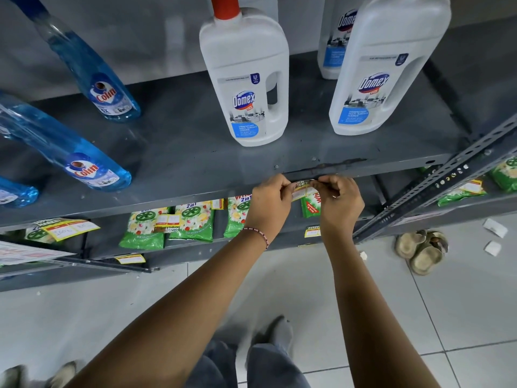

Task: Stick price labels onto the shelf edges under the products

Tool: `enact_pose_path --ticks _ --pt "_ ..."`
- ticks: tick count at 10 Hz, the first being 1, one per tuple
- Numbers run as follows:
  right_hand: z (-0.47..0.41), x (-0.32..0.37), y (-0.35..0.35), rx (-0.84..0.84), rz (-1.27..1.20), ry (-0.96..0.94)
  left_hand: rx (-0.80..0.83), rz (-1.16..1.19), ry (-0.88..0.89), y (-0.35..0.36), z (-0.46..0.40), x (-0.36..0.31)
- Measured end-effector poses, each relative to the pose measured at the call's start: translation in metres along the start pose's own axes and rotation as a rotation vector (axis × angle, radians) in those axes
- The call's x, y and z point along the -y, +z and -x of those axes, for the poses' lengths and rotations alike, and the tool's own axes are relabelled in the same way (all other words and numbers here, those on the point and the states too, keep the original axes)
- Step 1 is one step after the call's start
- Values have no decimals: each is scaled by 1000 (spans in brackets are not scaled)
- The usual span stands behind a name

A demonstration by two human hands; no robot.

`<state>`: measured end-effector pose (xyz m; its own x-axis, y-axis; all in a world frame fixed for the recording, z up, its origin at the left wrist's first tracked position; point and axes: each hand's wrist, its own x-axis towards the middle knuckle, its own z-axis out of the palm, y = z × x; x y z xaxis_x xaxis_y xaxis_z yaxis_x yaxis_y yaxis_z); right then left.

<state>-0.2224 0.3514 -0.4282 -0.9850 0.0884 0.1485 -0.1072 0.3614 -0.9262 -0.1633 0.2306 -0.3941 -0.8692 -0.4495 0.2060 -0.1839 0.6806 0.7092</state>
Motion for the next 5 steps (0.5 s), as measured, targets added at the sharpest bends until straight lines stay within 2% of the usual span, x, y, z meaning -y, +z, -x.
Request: enact_pose_path --ticks 3,4,5 --pt "-2 17 -5 -95 -55 94 65 -165 5 -13 -7 -3" --pt "3 20 -7 -166 -32 155 27 -162 14 -30 -9 -1" --pt "21 41 -7 -218 -26 10 -61 -134 59 -54 -2 9"
